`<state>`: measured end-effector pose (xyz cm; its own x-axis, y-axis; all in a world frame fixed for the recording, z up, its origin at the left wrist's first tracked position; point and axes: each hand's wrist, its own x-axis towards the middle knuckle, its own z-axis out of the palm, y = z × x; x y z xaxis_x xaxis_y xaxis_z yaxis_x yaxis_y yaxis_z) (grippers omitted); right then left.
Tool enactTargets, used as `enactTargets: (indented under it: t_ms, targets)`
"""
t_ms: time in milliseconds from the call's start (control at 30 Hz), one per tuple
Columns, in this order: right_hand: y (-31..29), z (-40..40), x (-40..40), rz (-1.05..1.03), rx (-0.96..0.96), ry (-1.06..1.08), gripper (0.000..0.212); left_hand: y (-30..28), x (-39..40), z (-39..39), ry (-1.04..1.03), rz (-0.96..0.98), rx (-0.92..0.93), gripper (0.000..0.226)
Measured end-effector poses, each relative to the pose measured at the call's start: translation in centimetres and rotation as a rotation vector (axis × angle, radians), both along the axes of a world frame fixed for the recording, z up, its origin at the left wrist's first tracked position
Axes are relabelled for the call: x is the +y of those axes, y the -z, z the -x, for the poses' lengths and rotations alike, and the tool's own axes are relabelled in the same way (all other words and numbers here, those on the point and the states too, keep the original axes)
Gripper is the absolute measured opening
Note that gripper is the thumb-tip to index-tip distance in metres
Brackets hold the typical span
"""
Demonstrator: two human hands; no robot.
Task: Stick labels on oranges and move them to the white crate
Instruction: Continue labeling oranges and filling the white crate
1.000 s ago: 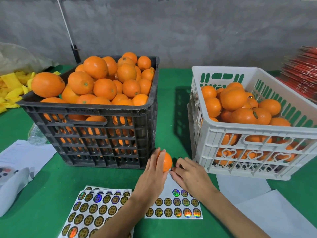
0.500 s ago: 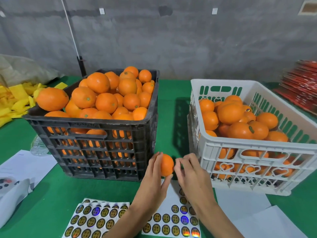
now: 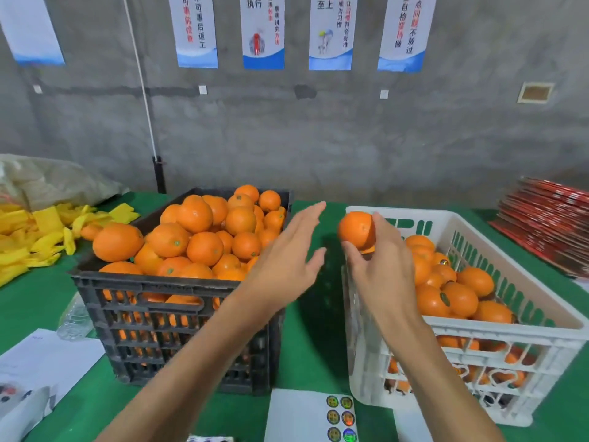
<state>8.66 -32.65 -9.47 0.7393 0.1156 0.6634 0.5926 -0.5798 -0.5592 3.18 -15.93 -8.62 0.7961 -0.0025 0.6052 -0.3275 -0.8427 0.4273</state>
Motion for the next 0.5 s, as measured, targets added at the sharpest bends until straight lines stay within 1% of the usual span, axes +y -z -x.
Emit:
enactTargets:
  t_ms: [33, 67, 100, 133, 167, 200, 233, 267, 300, 333, 400, 467, 500]
  targets:
    - [-0.3, -0.9, -0.4, 0.043, -0.029, 0.06, 0.06, -1.2, 1.8, -0.7, -0.129, -0.112, -0.045, 0.066]
    - [-0.4, -1.8, -0.8, 0.082, -0.031, 0.121, 0.061, -2.1, 3.8, -1.4, -0.317, -0.232, -0.061, 0.062]
    - [-0.3, -2.5, -1.2, 0.115, -0.015, 0.169, 0.063, -2.8, 5.9, -2.0, -0.548, -0.312, -0.01, 0.061]
    - [-0.1, -3.3, -1.6, 0.143, -0.001, 0.199, 0.064, -3.5, 7.9, -2.3, -0.747, -0.311, 0.096, 0.061]
    - [0.2, -3.8, -2.0, 0.166, 0.004, 0.206, 0.064, -3.9, 9.6, -2.4, -0.872, -0.237, 0.215, 0.061]
    - [0.5, -4.2, -2.3, 0.181, -0.003, 0.194, 0.062, -4.1, 11.3, -2.4, -0.923, -0.148, 0.331, 0.059]
    - [0.8, -4.3, -2.4, 0.182, -0.016, 0.175, 0.059, -4.1, 12.7, -2.4, -0.918, -0.103, 0.414, 0.056]
    - [1.1, -4.3, -2.5, 0.168, -0.029, 0.157, 0.055, -4.1, 13.7, -2.4, -0.882, -0.072, 0.442, 0.052]
    - [1.4, -4.1, -2.5, 0.142, -0.044, 0.14, 0.05, -4.1, 14.4, -2.3, -0.841, -0.063, 0.413, 0.049]
    - [1.6, -3.9, -2.3, 0.113, -0.063, 0.124, 0.046, -4.1, 14.7, -2.1, -0.799, -0.053, 0.341, 0.049]
    - [2.1, -3.2, -1.7, 0.052, -0.102, 0.058, 0.043, -4.0, 13.8, -1.3, -0.721, 0.013, 0.112, 0.055]
    - [1.9, -2.0, -0.6, -0.016, -0.111, -0.098, 0.043, -3.9, 11.0, -0.2, -0.596, 0.057, -0.137, 0.059]
    - [1.8, -1.2, 0.0, -0.039, -0.099, -0.183, 0.044, -3.7, 9.1, 0.4, -0.506, 0.069, -0.225, 0.06]
